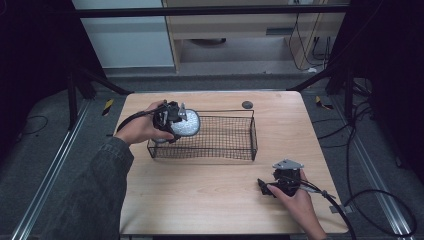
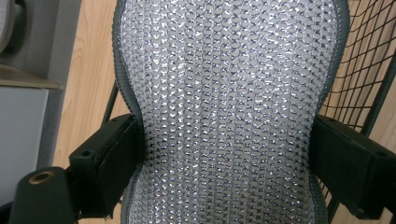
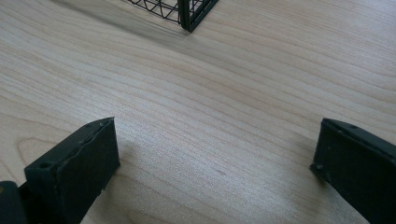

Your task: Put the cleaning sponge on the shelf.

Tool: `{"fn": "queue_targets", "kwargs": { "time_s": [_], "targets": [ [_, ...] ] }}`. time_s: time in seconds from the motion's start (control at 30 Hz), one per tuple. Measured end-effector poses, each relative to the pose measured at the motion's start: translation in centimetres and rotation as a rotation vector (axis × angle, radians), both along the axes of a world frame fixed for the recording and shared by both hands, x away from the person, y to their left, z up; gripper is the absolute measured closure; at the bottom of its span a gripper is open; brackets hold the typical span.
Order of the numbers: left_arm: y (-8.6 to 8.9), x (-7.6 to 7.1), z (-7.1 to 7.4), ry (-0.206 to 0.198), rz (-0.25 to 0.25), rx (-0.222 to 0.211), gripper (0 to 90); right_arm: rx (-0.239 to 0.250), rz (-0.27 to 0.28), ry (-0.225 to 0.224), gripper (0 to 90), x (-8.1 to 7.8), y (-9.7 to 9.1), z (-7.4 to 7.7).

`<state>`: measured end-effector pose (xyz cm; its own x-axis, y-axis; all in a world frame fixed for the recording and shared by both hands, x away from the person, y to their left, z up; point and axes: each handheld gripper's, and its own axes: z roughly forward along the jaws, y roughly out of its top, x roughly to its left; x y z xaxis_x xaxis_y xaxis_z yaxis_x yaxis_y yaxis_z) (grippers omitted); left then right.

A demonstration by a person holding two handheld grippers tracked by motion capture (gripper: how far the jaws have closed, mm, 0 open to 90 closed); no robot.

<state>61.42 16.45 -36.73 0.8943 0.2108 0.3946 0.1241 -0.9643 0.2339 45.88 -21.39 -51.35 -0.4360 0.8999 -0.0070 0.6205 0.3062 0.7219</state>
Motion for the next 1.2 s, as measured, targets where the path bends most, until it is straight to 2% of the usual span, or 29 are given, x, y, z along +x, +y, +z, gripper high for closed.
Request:
{"fn": "queue_targets", "kwargs": {
  "time_s": [0.5,0.53,0.67,0.77,0.83,0.9,0.97,1.07,1.2],
  "targets": [
    [-0.4,0.4,-1.0,0.033,0.001,-0.001,11.9,0.000,0.000,0.000,0.4,0.0,0.0,0.0],
    [-0.5,0.6,-1.1,0.027,-0.012,0.010,11.9,0.001,0.000,0.000,0.4,0.0,0.0,0.0],
    [-0.6,0.6,-1.5,0.042,-0.002,0.011,11.8,0.000,0.000,0.000,0.4,0.0,0.0,0.0],
    [-0.6,0.8,-1.5,0.038,-0.009,0.017,11.6,0.000,0.000,0.000,0.4,0.0,0.0,0.0],
    [-0.5,0.8,-1.7,0.060,-0.003,0.003,10.7,0.000,0.000,0.000,0.4,0.0,0.0,0.0],
    [-0.5,0.9,-1.6,0.054,-0.006,0.007,10.0,0.000,0.000,0.000,0.4,0.0,0.0,0.0],
    [-0.5,1.0,-1.5,0.044,0.015,-0.004,7.8,-0.002,0.002,0.000,0.4,0.0,0.0,0.0],
    [-0.5,0.9,-1.5,0.063,0.018,-0.022,5.9,0.002,0.000,0.000,0.4,0.0,0.0,0.0],
    [-0.5,0.9,-1.6,0.065,0.026,-0.022,4.2,0.001,0.001,0.000,0.4,0.0,0.0,0.0]
  ]
}}
